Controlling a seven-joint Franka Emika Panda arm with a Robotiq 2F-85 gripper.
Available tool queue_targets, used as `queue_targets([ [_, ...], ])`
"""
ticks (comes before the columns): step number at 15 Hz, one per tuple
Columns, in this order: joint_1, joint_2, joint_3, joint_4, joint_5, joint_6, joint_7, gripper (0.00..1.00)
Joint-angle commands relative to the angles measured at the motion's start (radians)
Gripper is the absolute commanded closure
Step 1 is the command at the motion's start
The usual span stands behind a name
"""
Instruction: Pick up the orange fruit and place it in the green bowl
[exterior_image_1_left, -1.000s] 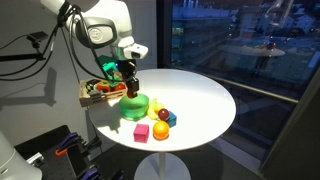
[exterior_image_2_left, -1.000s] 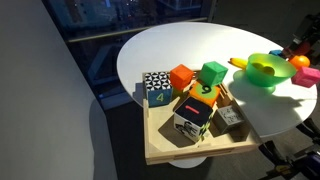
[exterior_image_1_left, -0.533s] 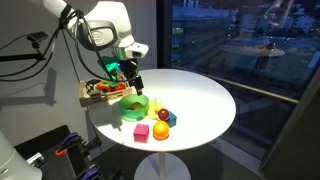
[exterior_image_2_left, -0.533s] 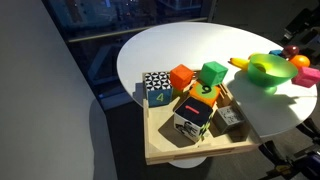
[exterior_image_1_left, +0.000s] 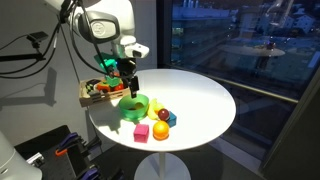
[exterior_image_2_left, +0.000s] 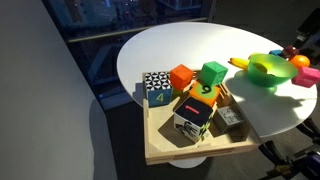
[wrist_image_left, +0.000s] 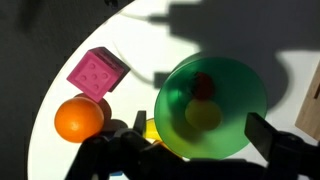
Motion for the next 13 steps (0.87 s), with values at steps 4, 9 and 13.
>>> queue_targets([
  [4, -0.015, -0.074, -0.019, 0.07, -0.025, -0.213, -0.032, 0.0],
  [9, -0.023, -0.136, -0.026, 0.085, -0.027, -0.279, -0.042, 0.0],
  [13, -0.019, -0.125, -0.02, 0.07, -0.012, -0.248, -0.025, 0.0],
])
